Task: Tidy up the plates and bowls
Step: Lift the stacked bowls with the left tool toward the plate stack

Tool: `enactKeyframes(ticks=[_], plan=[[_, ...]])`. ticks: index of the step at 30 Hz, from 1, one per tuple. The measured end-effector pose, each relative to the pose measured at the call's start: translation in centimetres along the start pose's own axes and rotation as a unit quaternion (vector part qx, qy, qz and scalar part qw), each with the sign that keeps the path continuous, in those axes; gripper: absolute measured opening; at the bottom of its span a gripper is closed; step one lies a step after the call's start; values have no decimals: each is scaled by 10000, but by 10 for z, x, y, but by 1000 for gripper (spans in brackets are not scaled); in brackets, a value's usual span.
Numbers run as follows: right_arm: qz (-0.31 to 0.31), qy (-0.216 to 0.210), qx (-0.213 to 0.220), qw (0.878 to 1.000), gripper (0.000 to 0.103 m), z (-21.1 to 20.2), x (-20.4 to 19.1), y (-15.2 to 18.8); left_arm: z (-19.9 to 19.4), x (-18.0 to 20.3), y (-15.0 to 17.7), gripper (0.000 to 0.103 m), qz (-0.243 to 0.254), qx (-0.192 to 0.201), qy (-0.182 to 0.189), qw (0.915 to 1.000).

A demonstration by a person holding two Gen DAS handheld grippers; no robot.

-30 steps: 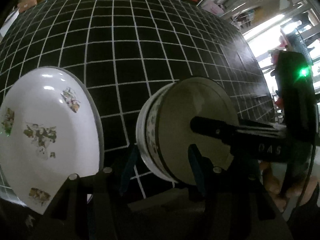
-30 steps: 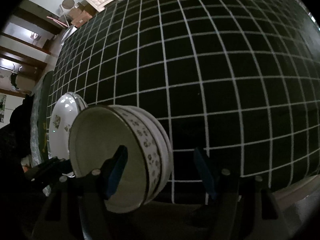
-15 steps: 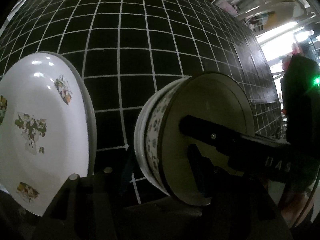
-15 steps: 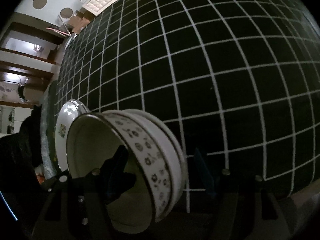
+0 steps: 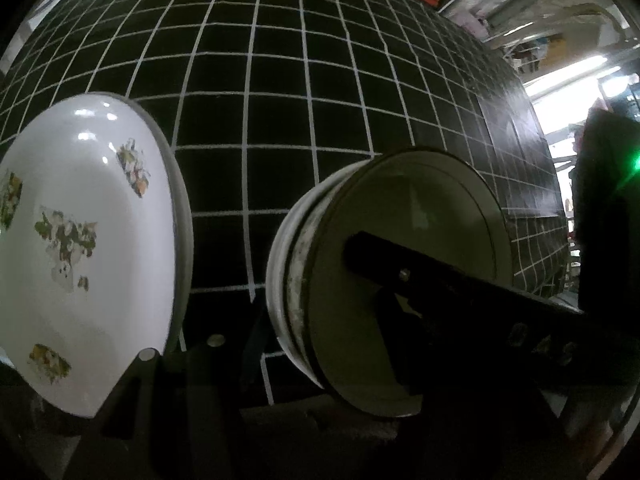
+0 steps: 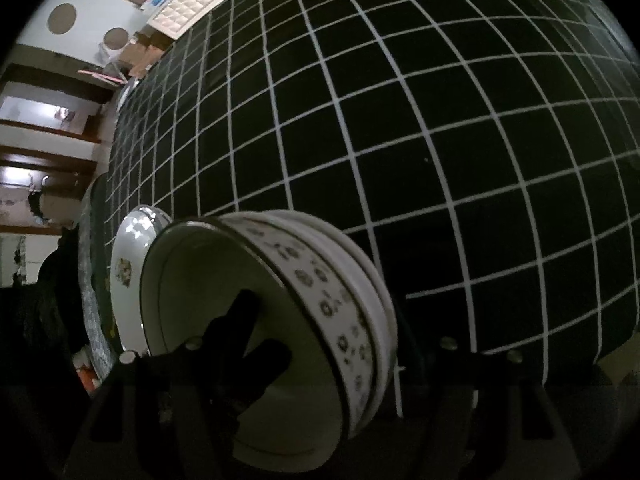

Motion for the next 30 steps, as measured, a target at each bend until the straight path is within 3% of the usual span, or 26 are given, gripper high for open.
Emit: enactKeyframes(ticks=[7, 15, 22, 30], plan=[[5, 140, -110, 9998, 72, -2, -8, -1, -11, 4, -1, 51, 43, 120, -156, 9998], [-275, 202, 60, 9994, 72, -13, -26, -1, -34, 4, -9, 51, 111, 387, -125, 9991], [-670, 142, 300, 9972, 72, -34, -67, -12, -79, -7, -27, 51, 78, 844, -134, 9963], [-1168, 88, 327, 9926, 72, -28, -127, -19, -117, -54, -42, 51, -198, 1209, -231, 9922]])
Point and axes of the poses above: each gripper's, at about its wrist camera, not at the fingertips, and z roughly the way its jaws point, x to its right, y to its underside, the point moved 4 cm from there along z, roughly the way its jaws point, and after that the axes turned 4 degrees about -z, right-handed, at the moved point
